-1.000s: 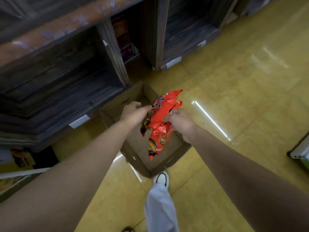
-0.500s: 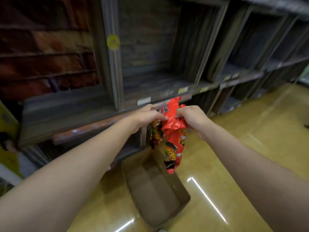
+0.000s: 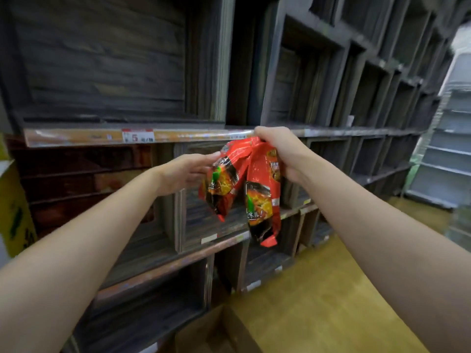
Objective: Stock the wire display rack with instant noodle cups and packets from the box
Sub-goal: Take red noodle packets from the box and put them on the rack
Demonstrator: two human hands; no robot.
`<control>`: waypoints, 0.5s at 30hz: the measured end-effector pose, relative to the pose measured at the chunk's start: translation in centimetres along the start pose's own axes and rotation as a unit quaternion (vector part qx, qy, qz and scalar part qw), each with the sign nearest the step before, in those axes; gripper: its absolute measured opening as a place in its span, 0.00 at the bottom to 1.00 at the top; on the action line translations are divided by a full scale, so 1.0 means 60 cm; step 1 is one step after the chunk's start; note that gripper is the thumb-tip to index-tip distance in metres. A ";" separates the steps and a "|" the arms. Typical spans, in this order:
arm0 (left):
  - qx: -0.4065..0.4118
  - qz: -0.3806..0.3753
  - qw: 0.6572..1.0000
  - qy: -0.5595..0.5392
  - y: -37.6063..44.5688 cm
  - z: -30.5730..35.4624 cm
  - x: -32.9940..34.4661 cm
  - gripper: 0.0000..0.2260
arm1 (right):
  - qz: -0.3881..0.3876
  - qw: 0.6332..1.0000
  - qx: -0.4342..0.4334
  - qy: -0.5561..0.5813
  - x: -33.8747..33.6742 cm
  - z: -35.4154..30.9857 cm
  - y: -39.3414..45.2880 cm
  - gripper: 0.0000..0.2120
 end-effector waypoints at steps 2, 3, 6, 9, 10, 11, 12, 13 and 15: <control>0.001 -0.031 0.999 -0.011 -0.021 0.026 0.001 0.39 | -0.035 0.999 -0.006 0.039 -0.014 -0.043 -0.009 0.15; 0.004 -0.045 0.999 -0.024 -0.031 0.039 0.004 0.41 | -0.053 0.997 -0.012 0.049 -0.021 -0.061 -0.014 0.15; -0.002 -0.056 0.994 -0.093 -0.058 0.057 0.019 0.44 | -0.128 0.986 -0.020 0.104 -0.039 -0.089 -0.027 0.13; -0.028 -0.029 0.990 -0.137 -0.074 0.063 0.048 0.49 | -0.165 0.983 -0.017 0.084 -0.066 -0.087 -0.049 0.13; -0.036 -0.026 0.989 -0.142 -0.078 0.069 0.064 0.49 | -0.165 0.983 -0.017 0.076 -0.078 -0.086 -0.058 0.13; -0.044 -0.028 0.988 -0.145 -0.079 0.076 0.082 0.49 | -0.162 0.984 -0.016 0.075 -0.092 -0.087 -0.069 0.14; -0.046 -0.034 0.987 -0.148 -0.078 0.086 0.106 0.49 | -0.158 0.984 -0.015 0.077 -0.110 -0.089 -0.080 0.14; -0.038 -0.041 0.987 -0.150 -0.073 0.098 0.132 0.49 | -0.151 0.985 -0.017 0.081 -0.133 -0.094 -0.092 0.15; -0.010 -0.051 0.984 -0.171 -0.059 0.120 0.187 0.48 | -0.136 0.985 -0.020 0.104 -0.181 -0.107 -0.111 0.16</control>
Point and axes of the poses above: each hand's wrist, its own y-axis towards the middle knuckle, its own x-axis out of the palm, z = x × y, the point moved 1 cm from there along y, towards the middle knuckle, and after that the axes turned 6 degrees about -x, right-handed, at the moved point
